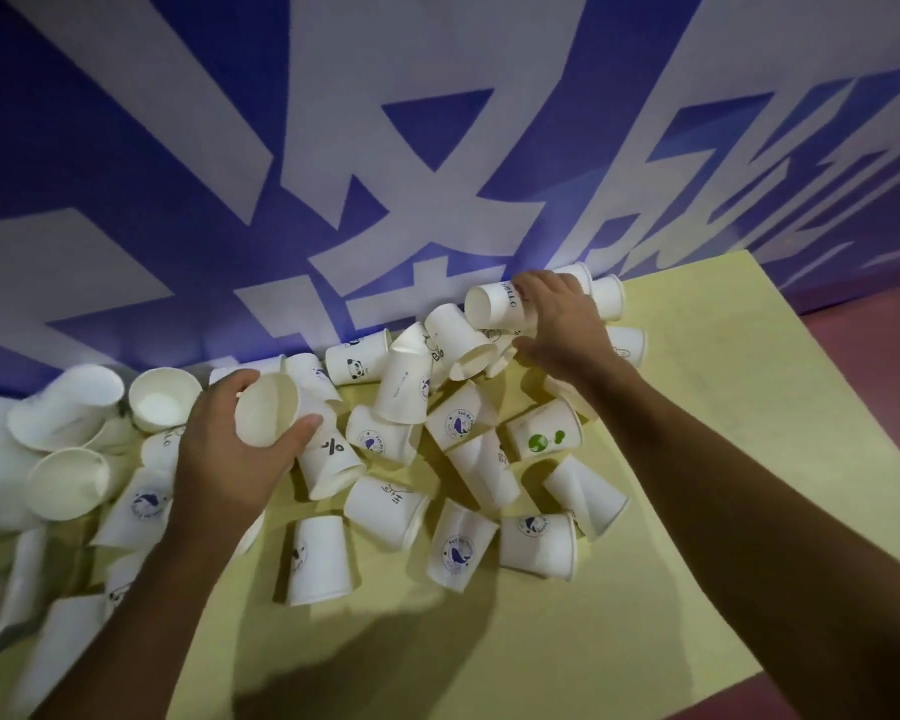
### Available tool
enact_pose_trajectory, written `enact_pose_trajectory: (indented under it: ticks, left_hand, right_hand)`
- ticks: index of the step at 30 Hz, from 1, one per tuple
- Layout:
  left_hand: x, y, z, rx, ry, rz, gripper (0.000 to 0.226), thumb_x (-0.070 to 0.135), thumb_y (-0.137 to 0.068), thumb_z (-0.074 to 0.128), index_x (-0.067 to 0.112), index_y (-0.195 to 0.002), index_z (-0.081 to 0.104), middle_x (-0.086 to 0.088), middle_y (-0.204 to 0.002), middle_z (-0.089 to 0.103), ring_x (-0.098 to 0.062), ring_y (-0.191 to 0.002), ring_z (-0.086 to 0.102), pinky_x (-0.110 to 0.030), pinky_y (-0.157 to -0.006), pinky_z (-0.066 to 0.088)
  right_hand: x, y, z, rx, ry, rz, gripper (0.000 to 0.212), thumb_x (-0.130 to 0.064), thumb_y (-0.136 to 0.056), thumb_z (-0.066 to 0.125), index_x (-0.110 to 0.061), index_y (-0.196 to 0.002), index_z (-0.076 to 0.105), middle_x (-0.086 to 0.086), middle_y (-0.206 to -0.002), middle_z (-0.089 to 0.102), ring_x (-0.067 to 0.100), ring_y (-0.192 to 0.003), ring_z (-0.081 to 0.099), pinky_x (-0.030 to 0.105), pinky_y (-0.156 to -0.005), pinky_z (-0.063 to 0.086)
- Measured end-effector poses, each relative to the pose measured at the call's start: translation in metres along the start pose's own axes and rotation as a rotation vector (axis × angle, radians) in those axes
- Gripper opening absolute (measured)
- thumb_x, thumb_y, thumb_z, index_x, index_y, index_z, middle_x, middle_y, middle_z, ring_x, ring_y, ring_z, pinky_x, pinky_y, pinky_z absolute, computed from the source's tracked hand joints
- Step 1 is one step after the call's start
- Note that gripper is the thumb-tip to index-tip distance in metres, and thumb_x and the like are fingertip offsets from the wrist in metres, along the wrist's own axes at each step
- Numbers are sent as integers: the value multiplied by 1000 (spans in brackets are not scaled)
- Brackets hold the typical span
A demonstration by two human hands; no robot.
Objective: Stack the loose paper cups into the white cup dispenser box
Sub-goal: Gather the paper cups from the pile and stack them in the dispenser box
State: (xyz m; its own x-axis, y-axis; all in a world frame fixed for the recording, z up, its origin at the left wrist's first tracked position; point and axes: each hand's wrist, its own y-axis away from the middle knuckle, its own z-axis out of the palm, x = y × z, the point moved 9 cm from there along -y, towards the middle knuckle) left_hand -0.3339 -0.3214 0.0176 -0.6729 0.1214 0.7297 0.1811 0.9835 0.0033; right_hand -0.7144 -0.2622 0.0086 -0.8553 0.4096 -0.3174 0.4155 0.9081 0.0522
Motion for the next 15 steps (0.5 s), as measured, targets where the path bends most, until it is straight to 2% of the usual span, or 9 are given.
enact_pose_trajectory:
  ticks: [2, 4, 7, 9, 11, 15]
  left_hand:
    - [0, 3, -7, 24, -5, 50, 68, 31, -75, 92, 11, -132, 62, -5, -128, 63, -20, -118, 56, -22, -100, 37]
    - [-4, 6, -12, 28, 32, 47, 70, 30, -73, 93, 13, -133, 61, -2, -128, 63, -15, -116, 55, -19, -99, 38]
    - [-10, 10, -16, 12, 97, 7, 74, 33, -71, 95, 20, -133, 57, 1, -128, 63, -17, -115, 57, -31, -99, 46]
    - [-14, 12, -19, 6, 125, 0, 75, 36, -69, 95, 21, -131, 56, 1, -126, 63, -20, -114, 59, -35, -97, 49]
    - [-17, 15, -23, 1, 156, -16, 75, 41, -67, 94, 23, -129, 56, 3, -123, 64, -20, -111, 60, -31, -91, 49]
    - [-20, 21, -32, 7, 255, -15, 73, 50, -66, 87, 28, -127, 55, 4, -121, 65, -20, -109, 64, -30, -87, 53]
  right_hand:
    - [-4, -10, 9, -1, 104, -25, 76, -18, -77, 87, -24, -144, 51, -1, -147, 54, 28, -136, 43, 51, -116, 32]
    - [-6, -16, 14, 19, 185, -39, 75, -17, -77, 85, -27, -143, 51, -2, -145, 54, 28, -136, 40, 53, -116, 28]
    - [-7, -16, 14, 62, 200, -57, 66, -19, -78, 82, -26, -136, 52, -1, -139, 59, 29, -135, 41, 56, -114, 29]
    - [-4, -9, 9, 78, 141, -57, 62, -25, -78, 82, -24, -132, 52, 1, -134, 62, 32, -131, 45, 57, -112, 31]
    - [-4, 2, 0, 99, 91, -64, 65, -32, -78, 82, -24, -134, 52, 4, -131, 61, 33, -125, 48, 56, -109, 34]
    - [-16, 33, -19, 66, -205, -59, 74, -35, -83, 83, -24, -146, 46, 5, -134, 51, 19, -114, 47, 39, -96, 46]
